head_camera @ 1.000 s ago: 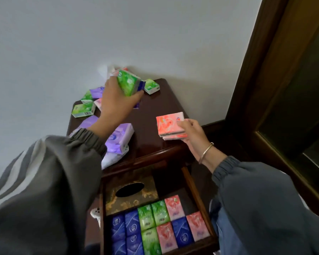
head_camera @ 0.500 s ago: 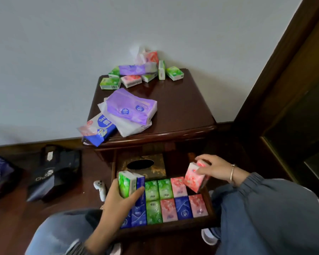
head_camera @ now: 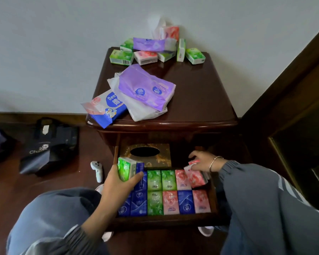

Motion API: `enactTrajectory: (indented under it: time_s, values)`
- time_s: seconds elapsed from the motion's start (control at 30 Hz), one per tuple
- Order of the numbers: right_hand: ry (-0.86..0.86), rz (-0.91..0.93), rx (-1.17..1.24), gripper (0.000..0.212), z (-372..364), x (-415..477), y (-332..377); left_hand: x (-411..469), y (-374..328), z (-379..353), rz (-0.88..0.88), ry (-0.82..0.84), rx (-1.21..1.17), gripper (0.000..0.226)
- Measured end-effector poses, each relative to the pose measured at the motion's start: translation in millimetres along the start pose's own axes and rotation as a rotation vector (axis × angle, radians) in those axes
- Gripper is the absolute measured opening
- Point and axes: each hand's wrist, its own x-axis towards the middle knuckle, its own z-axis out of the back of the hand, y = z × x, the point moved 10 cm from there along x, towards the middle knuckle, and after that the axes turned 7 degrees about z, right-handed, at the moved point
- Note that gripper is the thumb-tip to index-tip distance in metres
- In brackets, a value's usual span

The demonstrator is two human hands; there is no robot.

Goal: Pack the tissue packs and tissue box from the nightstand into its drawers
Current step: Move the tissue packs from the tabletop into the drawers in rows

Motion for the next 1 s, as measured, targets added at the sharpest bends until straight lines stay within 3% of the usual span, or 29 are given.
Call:
enactTrajectory:
  time_s: [0.17, 0.27, 0.37, 0.5, 0.73, 1.0]
  values:
    - [0.011, 0.031, 0.101, 0.044, 1.7, 17.7, 1.6, 1.3, -5.2, -0.4, 0.019, 0.007, -0.018, 0.036]
    - [0.154, 0.042, 0.021, 0.045, -19.3, 22.1, 4.4, 1.0, -5.8, -2.8, 0.048, 0.029, -0.041, 0.036]
    - [0.299, 0.039, -0.232, 0.048, -37.1, 22.2, -0.8, -0.6, -5.5, -7.1, 0.078, 0.069, -0.071, 0.037]
    - [0.460, 0.056, -0.761, 0.042, -53.0, 18.3, -15.6, -1.9, -7.1, -9.2, 0.095, 0.090, -0.100, 0.038]
    - [0.233, 0.116, -0.732, 0.036, -48.9, 19.7, -2.1, -1.2, -6.4, -9.7, 0.113, 0.097, -0.133, 0.038]
    - [0.194, 0.013, -0.609, 0.037, -62.1, 11.0, 1.4, -0.4, -3.9, -8.2, 0.115, 0.090, -0.107, 0.041]
